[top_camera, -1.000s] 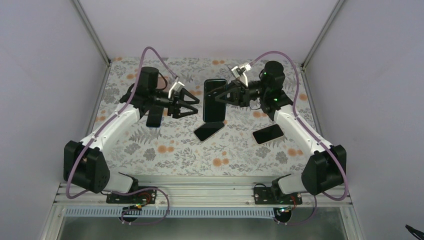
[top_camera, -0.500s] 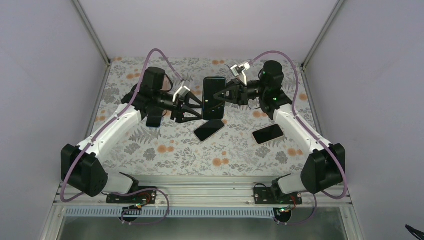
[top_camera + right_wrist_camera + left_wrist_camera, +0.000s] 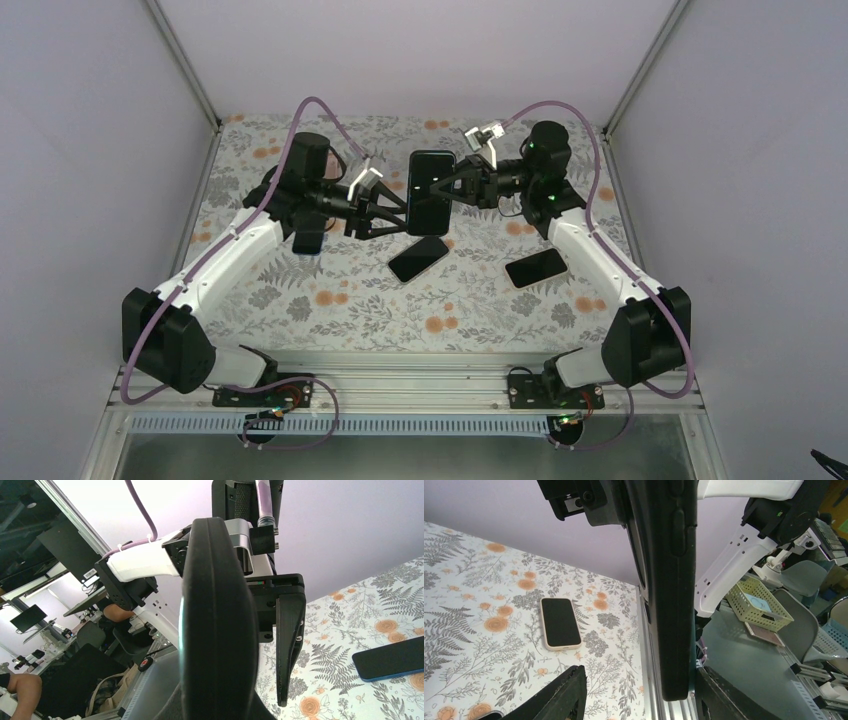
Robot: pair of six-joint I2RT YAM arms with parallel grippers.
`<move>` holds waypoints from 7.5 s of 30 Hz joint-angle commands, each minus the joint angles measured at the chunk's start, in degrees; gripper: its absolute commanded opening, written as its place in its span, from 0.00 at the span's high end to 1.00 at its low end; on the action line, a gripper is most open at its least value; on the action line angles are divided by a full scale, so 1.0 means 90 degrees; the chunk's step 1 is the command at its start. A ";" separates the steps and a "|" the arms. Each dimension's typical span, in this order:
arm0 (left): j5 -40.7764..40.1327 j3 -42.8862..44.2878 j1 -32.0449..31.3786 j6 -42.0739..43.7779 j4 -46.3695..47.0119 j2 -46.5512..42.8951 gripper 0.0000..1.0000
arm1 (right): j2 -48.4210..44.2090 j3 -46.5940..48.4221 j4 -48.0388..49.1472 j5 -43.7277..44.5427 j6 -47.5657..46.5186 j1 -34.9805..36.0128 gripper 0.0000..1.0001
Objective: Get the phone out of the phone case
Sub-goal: Remove the phone case from the phone.
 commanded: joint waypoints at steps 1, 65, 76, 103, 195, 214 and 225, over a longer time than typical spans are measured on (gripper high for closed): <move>-0.0578 -0.0150 0.0161 -0.0242 0.0578 0.0153 0.47 | -0.0247 -0.0021 0.0438 -0.0455 0.0298 0.0122 0.96; -0.0082 0.0991 -0.0398 -0.2060 0.2270 0.1001 0.67 | 0.0514 -0.0888 0.1173 0.0029 0.0745 0.1070 0.96; 0.0107 0.0113 0.0024 -0.3164 0.3233 0.0828 0.92 | 0.0509 -0.0436 0.0359 0.0352 0.0383 0.0753 0.92; -0.0501 -0.0904 0.1117 -0.6644 0.6040 0.1112 0.98 | -0.0068 -0.0556 -0.0474 0.1615 0.0507 -0.0052 0.26; -0.1104 -0.1154 0.0869 -0.5327 0.5571 0.0819 0.98 | 0.0659 -0.0914 0.1183 0.1546 0.2294 0.0470 0.53; -0.1222 -0.1191 0.0474 -0.4641 0.5023 0.0861 0.98 | 0.0825 -0.0739 0.1387 0.1811 0.2526 0.0219 0.60; -0.1289 -0.1211 0.0302 -0.4366 0.4747 0.0859 0.98 | 0.0908 -0.0784 0.1347 0.1962 0.2516 0.0066 0.79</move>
